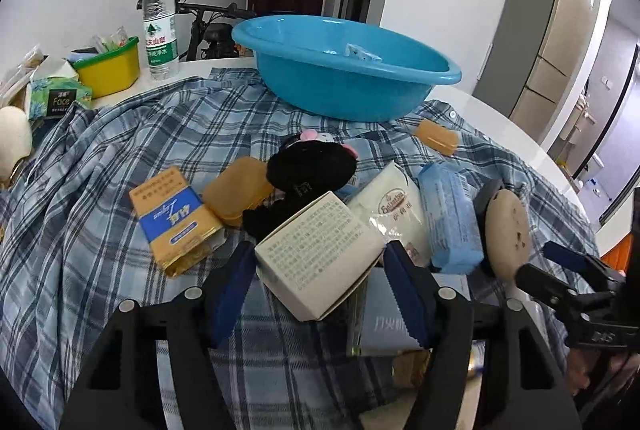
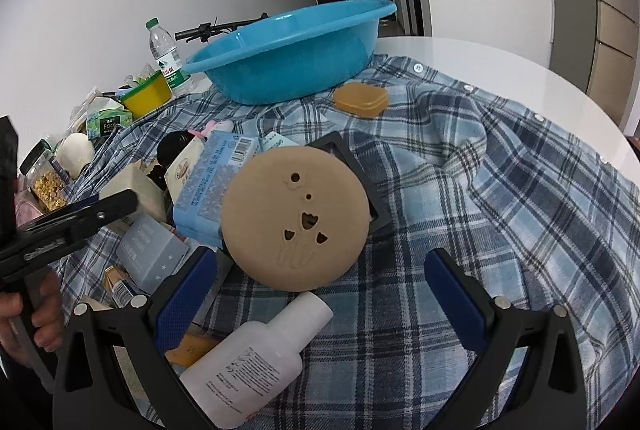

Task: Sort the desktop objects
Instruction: 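Grasp the white paper box with the left gripper while the right gripper grasps the tan round disc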

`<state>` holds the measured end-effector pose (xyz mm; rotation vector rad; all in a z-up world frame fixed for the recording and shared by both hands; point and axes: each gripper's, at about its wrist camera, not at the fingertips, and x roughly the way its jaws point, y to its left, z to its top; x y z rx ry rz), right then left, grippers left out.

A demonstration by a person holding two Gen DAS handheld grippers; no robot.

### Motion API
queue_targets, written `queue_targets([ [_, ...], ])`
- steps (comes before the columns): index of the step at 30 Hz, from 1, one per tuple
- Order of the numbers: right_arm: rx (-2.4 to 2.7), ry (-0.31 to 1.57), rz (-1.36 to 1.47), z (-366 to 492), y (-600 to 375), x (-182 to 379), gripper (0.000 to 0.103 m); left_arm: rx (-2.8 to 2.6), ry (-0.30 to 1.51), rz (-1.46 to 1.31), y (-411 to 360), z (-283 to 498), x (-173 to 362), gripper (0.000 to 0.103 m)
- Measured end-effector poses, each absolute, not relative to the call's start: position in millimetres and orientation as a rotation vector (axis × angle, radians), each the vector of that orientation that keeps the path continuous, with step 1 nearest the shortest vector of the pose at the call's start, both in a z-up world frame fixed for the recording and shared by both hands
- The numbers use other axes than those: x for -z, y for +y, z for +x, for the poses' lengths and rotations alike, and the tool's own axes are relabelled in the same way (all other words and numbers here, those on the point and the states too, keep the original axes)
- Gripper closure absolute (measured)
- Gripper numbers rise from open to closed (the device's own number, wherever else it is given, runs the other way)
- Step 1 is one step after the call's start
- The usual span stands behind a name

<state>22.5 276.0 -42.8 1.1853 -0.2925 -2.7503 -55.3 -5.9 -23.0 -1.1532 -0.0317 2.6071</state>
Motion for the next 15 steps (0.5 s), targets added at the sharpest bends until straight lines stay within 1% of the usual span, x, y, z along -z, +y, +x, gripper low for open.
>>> queue_targets([
  [5,2.744,-0.289,1.176,25,274,43,0.000,-2.671,0.048,-1.159,-7,-48,29,0.032],
  [6,2.743,-0.288,1.174,25,274,42,0.000,-2.654,0.060,-1.160,-6,-47,31,0.030],
  [7,2.743,-0.289,1.173,26,274,42,0.000,-2.622,0.069,-1.154,-6,-45,32,0.020],
  [8,2.744,-0.290,1.173,26,274,42,0.000,-2.600,0.069,-1.142,-5,-44,32,0.016],
  [12,2.749,-0.309,1.175,27,278,42,0.000,-2.490,0.022,-1.115,-9,-45,29,0.016],
  [15,2.745,-0.327,1.182,27,281,43,0.000,-2.400,-0.062,-1.107,-22,-50,27,0.016],
])
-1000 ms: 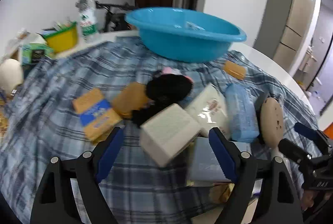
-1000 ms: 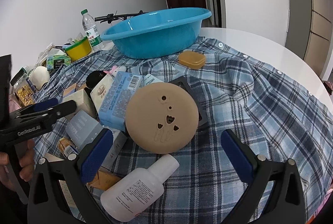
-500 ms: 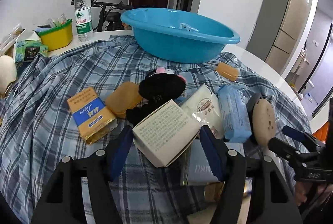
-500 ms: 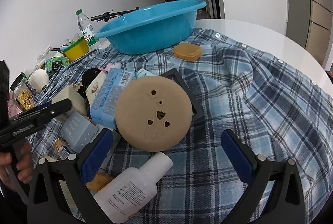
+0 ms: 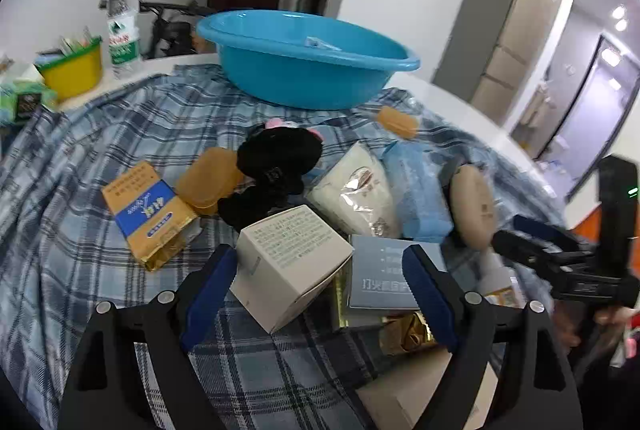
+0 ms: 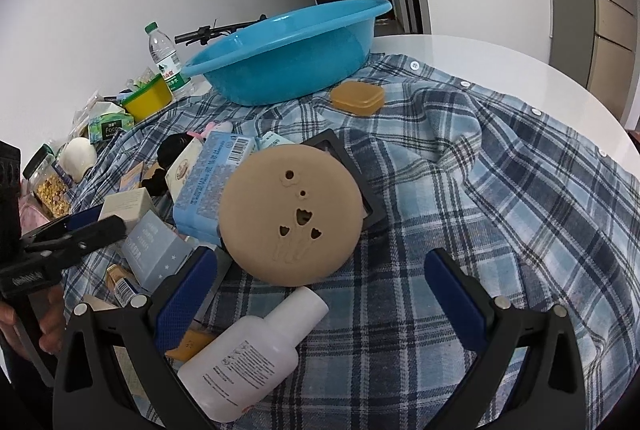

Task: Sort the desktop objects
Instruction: 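Grasp the white paper box with the left gripper while the right gripper grasps the tan round disc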

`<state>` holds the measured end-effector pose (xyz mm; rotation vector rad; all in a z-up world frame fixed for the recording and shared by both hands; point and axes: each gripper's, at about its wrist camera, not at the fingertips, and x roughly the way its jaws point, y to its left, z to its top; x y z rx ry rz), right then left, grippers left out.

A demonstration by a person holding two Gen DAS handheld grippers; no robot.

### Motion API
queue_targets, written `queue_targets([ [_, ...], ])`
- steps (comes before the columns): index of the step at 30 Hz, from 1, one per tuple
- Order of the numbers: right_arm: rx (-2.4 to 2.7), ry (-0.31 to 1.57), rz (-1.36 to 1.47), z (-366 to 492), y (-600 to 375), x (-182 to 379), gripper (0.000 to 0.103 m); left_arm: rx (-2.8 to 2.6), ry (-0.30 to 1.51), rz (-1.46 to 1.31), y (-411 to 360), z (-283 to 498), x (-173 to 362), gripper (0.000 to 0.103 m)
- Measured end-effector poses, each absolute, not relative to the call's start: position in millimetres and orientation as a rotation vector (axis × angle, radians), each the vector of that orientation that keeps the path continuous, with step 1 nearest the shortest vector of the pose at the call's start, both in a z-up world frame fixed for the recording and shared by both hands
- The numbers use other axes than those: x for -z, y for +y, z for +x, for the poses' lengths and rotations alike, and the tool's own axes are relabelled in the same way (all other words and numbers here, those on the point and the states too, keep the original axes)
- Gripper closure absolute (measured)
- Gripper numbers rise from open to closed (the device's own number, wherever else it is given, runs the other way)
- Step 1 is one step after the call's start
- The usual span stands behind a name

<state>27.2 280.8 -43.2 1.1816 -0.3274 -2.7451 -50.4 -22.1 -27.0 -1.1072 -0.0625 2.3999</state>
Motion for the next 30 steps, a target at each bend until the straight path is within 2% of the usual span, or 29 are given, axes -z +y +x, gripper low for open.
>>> queue_targets([
  [4,2.737,-0.331,1.186,27,281,44,0.000,-2.354,-0.124,-1.120,-33,-56,28,0.019],
  [5,2.736,-0.330,1.188,27,281,44,0.000,-2.351,-0.121,-1.132,-35,-57,29,0.034],
  [7,2.735,-0.326,1.192,26,279,45,0.000,-2.377,-0.053,-1.144,-35,-56,29,0.046],
  [10,2.732,-0.319,1.198,24,278,45,0.000,-2.365,0.023,-1.140,-32,-52,27,0.045],
  [12,2.725,-0.314,1.201,23,276,45,0.000,-2.402,0.102,-1.126,-30,-52,26,0.028],
  [13,2.721,-0.311,1.203,23,275,45,0.000,-2.427,0.144,-1.109,-29,-51,25,0.015],
  [14,2.718,-0.309,1.203,23,274,45,0.000,-2.440,0.175,-1.090,-30,-51,24,0.014],
  [19,2.717,-0.304,1.203,23,274,44,0.000,-2.286,0.307,-1.052,-18,-52,20,0.014],
  [23,2.704,-0.319,1.216,21,274,45,0.000,-2.170,0.339,-1.115,-7,-71,32,0.014],
  [27,2.712,-0.319,1.208,24,276,42,0.000,-2.120,0.178,-1.195,-16,-95,39,0.014],
  [29,2.715,-0.334,1.210,23,278,42,0.000,-2.105,0.112,-1.199,-21,-96,41,0.034],
  [30,2.714,-0.343,1.216,22,279,43,0.000,-2.100,0.078,-1.201,-22,-94,41,0.039],
])
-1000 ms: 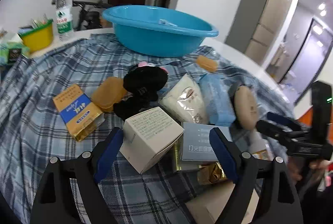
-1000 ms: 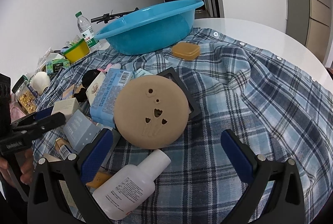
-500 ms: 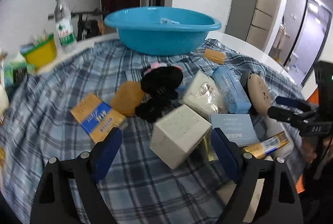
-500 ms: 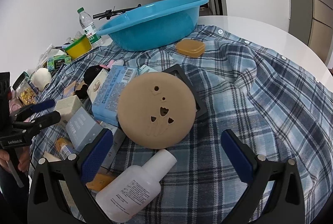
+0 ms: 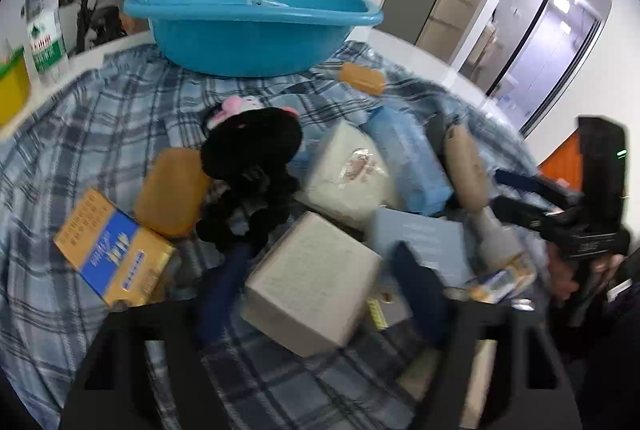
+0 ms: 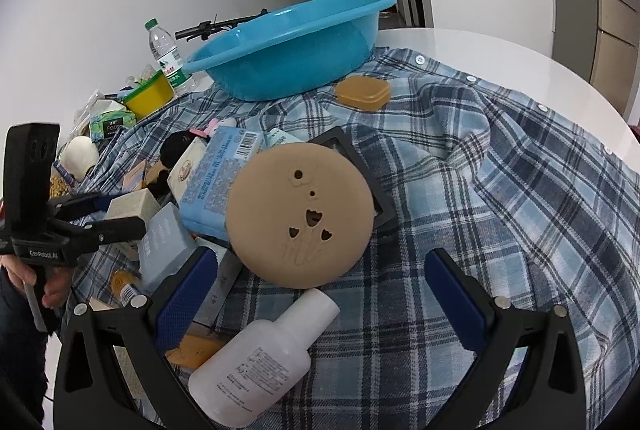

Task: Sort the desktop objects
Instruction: 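Grasp the white paper box with the left gripper while the right gripper grasps the tan round disc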

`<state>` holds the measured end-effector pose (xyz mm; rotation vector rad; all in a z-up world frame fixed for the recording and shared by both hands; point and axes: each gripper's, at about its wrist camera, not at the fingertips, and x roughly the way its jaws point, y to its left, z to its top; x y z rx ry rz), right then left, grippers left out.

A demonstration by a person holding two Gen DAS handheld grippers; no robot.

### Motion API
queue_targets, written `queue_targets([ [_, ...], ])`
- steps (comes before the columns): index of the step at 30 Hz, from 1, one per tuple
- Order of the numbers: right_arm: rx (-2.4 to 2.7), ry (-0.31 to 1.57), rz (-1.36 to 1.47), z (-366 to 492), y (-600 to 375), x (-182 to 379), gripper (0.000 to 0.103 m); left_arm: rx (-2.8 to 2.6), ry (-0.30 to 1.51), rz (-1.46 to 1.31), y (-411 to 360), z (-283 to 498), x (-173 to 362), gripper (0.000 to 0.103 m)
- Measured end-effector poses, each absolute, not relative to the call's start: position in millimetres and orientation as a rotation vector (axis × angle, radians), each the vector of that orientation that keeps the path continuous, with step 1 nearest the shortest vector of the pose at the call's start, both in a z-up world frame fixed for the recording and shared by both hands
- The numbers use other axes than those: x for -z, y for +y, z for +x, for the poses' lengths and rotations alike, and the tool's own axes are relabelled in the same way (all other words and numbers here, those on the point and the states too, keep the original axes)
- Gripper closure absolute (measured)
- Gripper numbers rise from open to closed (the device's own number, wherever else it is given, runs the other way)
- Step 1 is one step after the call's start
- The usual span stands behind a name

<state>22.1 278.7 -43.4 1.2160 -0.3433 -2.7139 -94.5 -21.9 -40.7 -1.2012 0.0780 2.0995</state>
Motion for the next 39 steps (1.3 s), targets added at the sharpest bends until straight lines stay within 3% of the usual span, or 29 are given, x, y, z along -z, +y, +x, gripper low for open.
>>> queue_targets([
  [2,2.703,-0.363,1.232,19,281,46,0.000,-2.148,0.023,-1.227,-29,-91,40,0.051],
  [7,2.676,-0.381,1.256,15,280,52,0.000,-2.355,-0.074,-1.272,-42,-76,32,0.055],
  [12,2.666,-0.379,1.244,16,276,51,0.000,-2.597,0.066,-1.208,-26,-51,29,0.055],
  [15,2.682,-0.324,1.226,17,271,47,0.000,-2.572,0.094,-1.282,-18,-53,44,0.042],
  [16,2.696,-0.297,1.215,17,269,44,0.000,-2.575,0.102,-1.298,-17,-56,47,0.033],
  [20,2.729,-0.232,1.189,13,265,38,0.000,-2.584,0.054,-1.298,-22,-60,55,0.030],
  [21,2.725,-0.235,1.198,10,265,39,0.000,-2.577,0.029,-1.293,-25,-60,55,0.032],
  [22,2.722,-0.241,1.212,6,266,40,0.000,-2.576,0.015,-1.285,-25,-61,54,0.042],
  [23,2.718,-0.246,1.226,2,267,42,0.000,-2.580,0.016,-1.285,-26,-61,54,0.059],
  [31,2.649,-0.206,1.337,-24,263,62,0.000,-2.607,0.081,-1.252,-20,-53,53,0.058],
  [33,2.653,-0.199,1.341,-25,263,64,0.013,-2.614,0.082,-1.244,-20,-51,53,0.058],
  [34,2.668,-0.198,1.332,-24,264,62,0.025,-2.615,0.075,-1.242,-21,-51,53,0.058],
  [39,2.679,-0.301,1.241,-12,275,48,0.029,-2.626,0.036,-1.239,-27,-50,52,0.058],
])
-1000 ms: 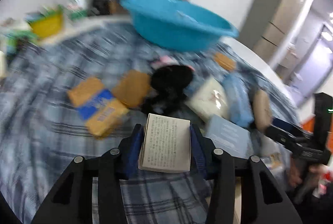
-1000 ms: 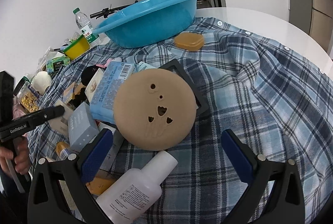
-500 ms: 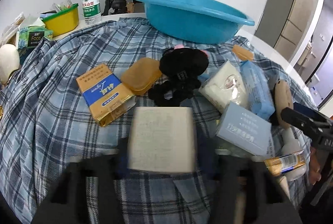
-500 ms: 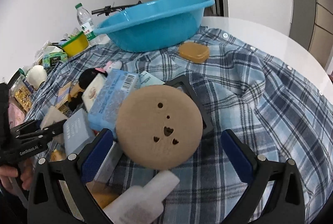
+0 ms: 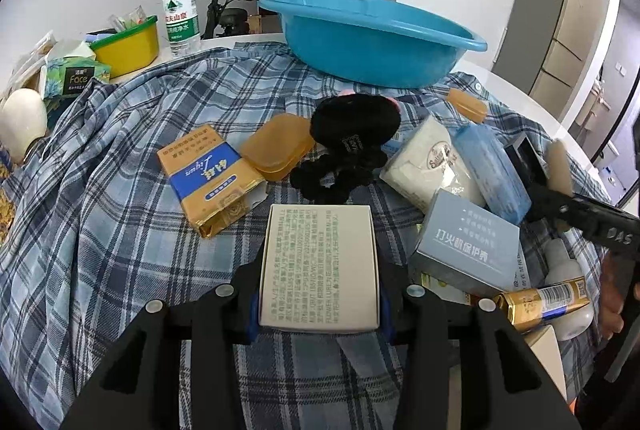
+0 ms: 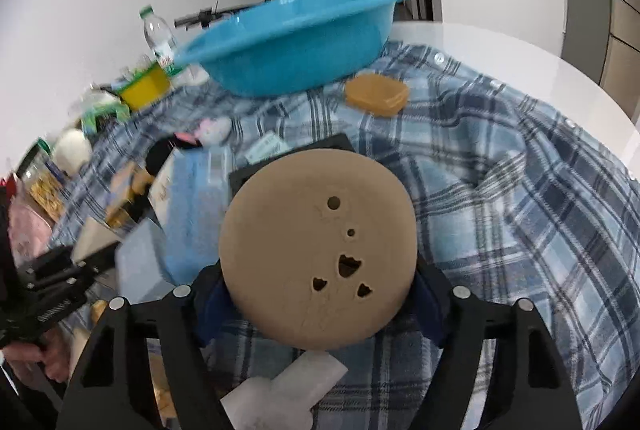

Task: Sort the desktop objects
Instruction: 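Grasp the white paper box with the left gripper while the right gripper grasps the tan round disc, then lift the white box with the left gripper while the right gripper lifts the tan disc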

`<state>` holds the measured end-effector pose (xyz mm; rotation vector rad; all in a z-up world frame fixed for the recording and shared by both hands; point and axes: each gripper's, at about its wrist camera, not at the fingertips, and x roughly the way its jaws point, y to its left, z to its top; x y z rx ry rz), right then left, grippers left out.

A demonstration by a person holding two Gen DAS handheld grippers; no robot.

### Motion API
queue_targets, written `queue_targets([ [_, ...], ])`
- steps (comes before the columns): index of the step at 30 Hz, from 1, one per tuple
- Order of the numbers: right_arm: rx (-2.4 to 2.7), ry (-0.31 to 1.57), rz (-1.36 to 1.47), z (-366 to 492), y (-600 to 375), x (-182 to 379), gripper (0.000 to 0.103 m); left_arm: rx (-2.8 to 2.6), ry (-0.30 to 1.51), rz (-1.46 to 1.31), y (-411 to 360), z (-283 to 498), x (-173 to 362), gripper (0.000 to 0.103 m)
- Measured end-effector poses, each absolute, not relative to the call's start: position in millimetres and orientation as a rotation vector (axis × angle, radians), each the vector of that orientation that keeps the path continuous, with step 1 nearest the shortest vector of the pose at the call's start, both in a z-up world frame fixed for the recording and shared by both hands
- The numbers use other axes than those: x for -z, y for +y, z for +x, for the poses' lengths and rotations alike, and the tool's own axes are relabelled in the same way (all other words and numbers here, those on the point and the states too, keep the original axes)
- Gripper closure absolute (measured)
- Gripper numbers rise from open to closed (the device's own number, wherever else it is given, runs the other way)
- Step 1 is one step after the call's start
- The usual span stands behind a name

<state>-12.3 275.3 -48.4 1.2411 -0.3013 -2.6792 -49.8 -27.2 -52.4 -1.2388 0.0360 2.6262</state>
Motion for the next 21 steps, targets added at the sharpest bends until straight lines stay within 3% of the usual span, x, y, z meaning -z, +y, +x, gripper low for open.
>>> queue_targets([
  [7,2.755,-0.282,1.098,11,280,16,0.029,-2.677,0.054,-1.198,-29,-43,43,0.058],
  [15,2.909,-0.281,0.904,35,272,-12,0.029,-2.839,0.156,-0.914,-6,-9,2,0.058],
  [21,2.953,-0.163,0.786,47,246,-24,0.028,-2.845,0.076,-0.785,18,4,-19,0.058],
])
